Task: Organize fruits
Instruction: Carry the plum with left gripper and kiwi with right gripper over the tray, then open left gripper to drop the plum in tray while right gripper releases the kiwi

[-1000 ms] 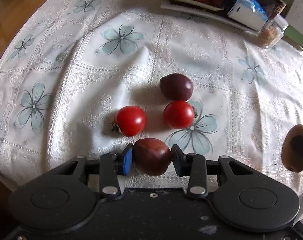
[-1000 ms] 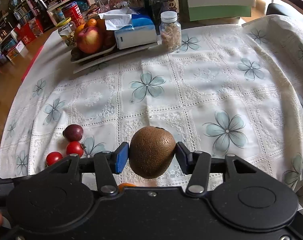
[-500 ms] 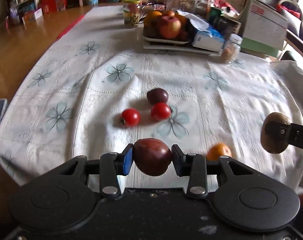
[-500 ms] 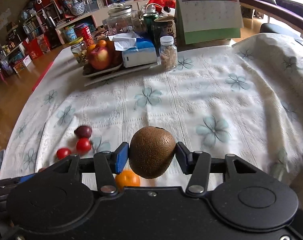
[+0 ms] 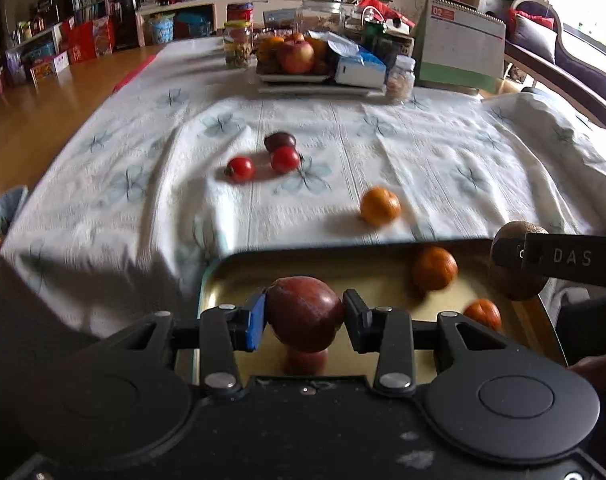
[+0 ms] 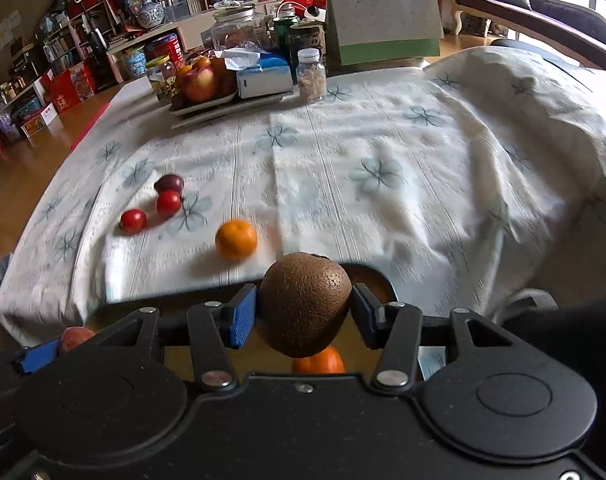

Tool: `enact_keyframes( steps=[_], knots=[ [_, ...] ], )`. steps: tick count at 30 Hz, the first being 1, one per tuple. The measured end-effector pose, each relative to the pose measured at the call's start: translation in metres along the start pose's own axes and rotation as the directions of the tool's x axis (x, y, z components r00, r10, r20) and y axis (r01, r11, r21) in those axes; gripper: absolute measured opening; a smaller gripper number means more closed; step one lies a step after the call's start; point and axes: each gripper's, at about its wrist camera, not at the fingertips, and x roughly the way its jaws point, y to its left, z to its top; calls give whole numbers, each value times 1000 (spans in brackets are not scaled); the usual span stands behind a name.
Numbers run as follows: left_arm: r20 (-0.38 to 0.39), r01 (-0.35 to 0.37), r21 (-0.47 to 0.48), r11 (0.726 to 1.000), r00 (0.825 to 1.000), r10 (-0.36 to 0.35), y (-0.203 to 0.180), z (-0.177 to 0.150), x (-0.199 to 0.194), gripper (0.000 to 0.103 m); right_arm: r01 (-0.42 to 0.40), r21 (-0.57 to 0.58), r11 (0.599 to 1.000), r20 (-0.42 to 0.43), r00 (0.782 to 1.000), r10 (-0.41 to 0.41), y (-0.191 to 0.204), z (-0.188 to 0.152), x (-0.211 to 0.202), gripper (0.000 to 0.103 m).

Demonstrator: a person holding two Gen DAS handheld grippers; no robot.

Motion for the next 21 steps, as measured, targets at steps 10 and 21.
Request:
enact_keyframes(
  steps=[10,21],
  knots=[
    [-23,-23,-48,999,999,22,-6,-37,-17,40,2,-39,999,38,999,-1,3,-44,-37,57],
    [-40,-36,-46,998,999,34,-13,-52,-22,40,-8,-58,998,52,999,11,4,-64,-51,57]
  ],
)
